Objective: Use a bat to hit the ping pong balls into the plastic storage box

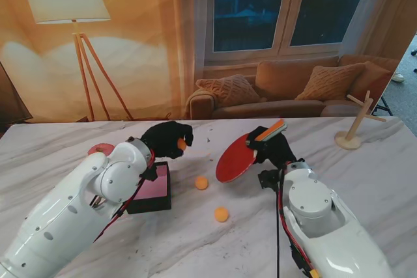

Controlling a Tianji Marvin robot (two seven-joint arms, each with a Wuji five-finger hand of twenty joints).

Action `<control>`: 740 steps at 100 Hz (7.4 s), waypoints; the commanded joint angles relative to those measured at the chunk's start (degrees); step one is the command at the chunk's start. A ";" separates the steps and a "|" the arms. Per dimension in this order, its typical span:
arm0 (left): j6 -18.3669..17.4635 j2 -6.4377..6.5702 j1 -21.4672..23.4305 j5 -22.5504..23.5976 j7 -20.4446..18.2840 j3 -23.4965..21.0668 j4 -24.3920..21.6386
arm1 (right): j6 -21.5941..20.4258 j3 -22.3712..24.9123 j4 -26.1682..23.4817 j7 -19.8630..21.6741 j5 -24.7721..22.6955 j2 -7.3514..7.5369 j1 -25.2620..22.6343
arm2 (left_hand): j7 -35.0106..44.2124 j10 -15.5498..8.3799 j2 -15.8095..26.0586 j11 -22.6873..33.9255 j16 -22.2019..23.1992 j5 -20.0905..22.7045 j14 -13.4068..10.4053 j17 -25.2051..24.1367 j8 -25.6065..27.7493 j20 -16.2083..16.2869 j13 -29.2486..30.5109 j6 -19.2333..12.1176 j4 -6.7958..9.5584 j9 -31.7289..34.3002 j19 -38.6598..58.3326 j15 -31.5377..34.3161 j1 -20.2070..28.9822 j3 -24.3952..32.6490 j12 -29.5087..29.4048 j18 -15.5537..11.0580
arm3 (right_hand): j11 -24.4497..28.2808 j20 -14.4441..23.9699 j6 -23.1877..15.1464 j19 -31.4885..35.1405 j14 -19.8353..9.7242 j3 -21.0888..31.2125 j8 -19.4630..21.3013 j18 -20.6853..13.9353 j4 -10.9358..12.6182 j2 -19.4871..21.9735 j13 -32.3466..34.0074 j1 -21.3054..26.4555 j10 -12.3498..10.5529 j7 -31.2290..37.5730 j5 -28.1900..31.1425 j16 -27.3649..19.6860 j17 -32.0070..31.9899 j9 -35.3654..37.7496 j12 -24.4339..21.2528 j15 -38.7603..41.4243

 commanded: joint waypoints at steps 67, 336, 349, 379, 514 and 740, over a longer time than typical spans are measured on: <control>-3.08 1.74 15.85 3.96 -0.93 -19.21 -14.50 | 4.43 -10.43 1.89 -1.45 11.39 -4.29 7.26 | 4.66 -0.54 2.38 1.79 1.36 3.42 5.04 1.02 3.75 -0.07 3.07 2.64 3.13 5.62 3.98 2.14 4.35 2.49 3.83 -10.14 | 0.92 0.17 -5.36 -1.09 -5.90 0.04 2.15 -4.32 0.29 6.01 -2.83 7.05 -7.72 3.21 0.49 0.54 -1.77 -0.63 2.09 -1.50; 10.91 2.72 0.60 -22.76 -14.95 -11.72 -11.73 | -10.03 -17.22 14.11 -1.29 4.57 -4.85 11.24 | -1.24 0.75 6.90 -3.01 -1.56 3.46 7.04 -0.88 4.46 0.93 2.22 3.59 4.11 6.61 2.91 -1.06 6.08 -4.07 2.57 -7.07 | -2.54 1.83 -6.94 -8.38 -8.63 1.85 9.06 -5.73 1.35 8.01 -9.44 11.24 -16.33 1.31 8.30 -0.14 -6.71 -2.63 1.56 -8.37; 10.78 2.69 0.53 -22.82 -14.85 -11.76 -11.72 | -9.99 -17.28 14.18 -1.26 4.50 -4.85 11.23 | -1.46 0.70 6.96 -3.06 -1.82 3.39 7.09 -1.18 4.40 0.87 2.02 3.66 4.08 6.33 2.77 -1.23 6.03 -4.20 2.44 -6.94 | -2.52 1.88 -6.90 -8.48 -8.65 1.96 9.25 -5.73 1.36 8.01 -9.41 11.20 -16.60 1.23 8.51 -0.04 -6.76 -2.56 1.54 -8.42; 10.15 2.72 0.55 -22.52 -14.87 -11.78 -11.41 | -10.08 -16.77 13.56 -1.34 4.12 -4.65 10.93 | -1.93 0.20 7.26 -2.72 -3.82 3.10 7.34 -4.29 4.33 0.35 0.55 3.26 4.12 5.32 0.64 -3.49 5.84 -4.68 1.69 -4.90 | -2.44 2.02 -6.92 -8.68 -8.59 2.01 9.65 -5.59 1.33 7.98 -9.43 11.16 -16.58 1.03 8.74 0.11 -6.85 -2.34 1.57 -8.55; 7.27 3.46 0.12 -23.22 -18.24 -10.20 -9.14 | -11.22 -12.34 10.98 -0.20 -1.60 -2.53 8.61 | -38.94 -2.53 17.42 -11.11 -23.93 -3.65 6.94 -36.34 -4.72 3.85 -19.54 3.80 8.89 -14.31 -29.19 -30.80 -8.51 -16.34 -30.96 7.35 | -2.31 2.57 -6.12 -8.40 -7.90 2.30 9.76 -5.02 1.30 7.86 -9.46 11.32 -15.66 0.80 8.61 0.04 -7.07 -2.43 1.54 -8.26; -2.51 -2.41 -17.45 -19.26 -4.46 26.77 23.14 | -16.05 4.32 2.56 -2.67 -10.26 0.18 -4.31 | -39.74 -0.07 15.62 -10.48 -13.80 -15.30 11.09 -19.07 -1.44 8.65 -12.20 1.95 9.63 -28.74 -10.98 -17.21 -12.66 -11.41 -22.97 2.34 | -2.55 2.68 -5.46 -7.87 -7.32 1.66 8.74 -4.90 1.26 8.26 -9.80 11.29 -15.00 0.83 8.20 -0.28 -7.54 -2.60 1.42 -7.51</control>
